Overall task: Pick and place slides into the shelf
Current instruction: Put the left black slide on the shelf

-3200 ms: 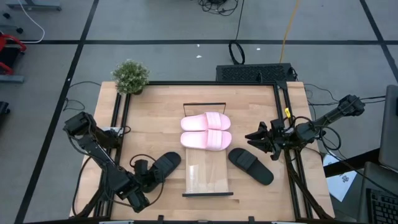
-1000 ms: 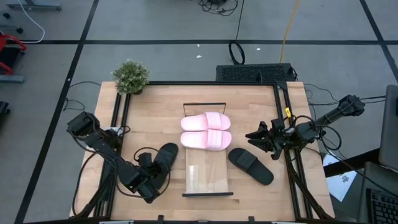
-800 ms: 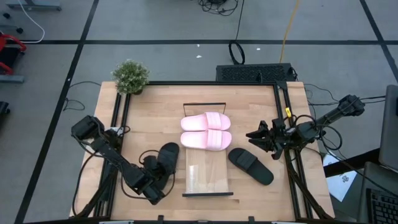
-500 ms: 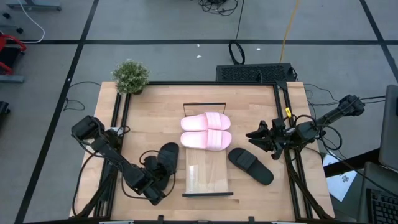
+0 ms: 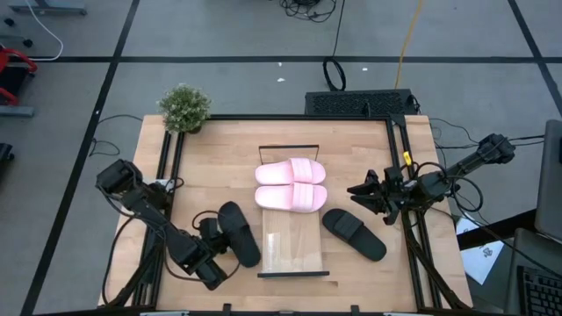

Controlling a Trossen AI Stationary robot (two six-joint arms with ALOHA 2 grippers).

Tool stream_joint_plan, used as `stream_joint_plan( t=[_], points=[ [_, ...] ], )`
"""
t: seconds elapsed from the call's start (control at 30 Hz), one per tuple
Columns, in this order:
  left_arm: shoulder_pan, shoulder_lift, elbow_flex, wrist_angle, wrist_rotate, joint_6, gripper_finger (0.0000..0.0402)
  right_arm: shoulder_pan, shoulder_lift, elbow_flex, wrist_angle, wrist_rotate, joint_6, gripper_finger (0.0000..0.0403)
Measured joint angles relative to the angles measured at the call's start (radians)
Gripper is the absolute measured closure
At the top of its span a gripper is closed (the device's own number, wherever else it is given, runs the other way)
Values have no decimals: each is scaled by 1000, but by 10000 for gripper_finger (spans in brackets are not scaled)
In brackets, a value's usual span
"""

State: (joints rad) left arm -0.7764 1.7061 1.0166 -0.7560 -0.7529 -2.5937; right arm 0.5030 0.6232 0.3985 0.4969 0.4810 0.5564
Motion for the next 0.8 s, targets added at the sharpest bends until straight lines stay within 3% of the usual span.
stream_joint_plan(
  t=[0.27,0.6,0.8],
  points=[
    [-27,0,16,-37,0,9,339,0,0,0,0,25,-23,261],
    [-44,-133,95,-497,135,34,339,0,0,0,0,43,-20,261],
    [-40,-241,89,-576,142,203,339,0,0,0,0,43,-20,261]
  ],
)
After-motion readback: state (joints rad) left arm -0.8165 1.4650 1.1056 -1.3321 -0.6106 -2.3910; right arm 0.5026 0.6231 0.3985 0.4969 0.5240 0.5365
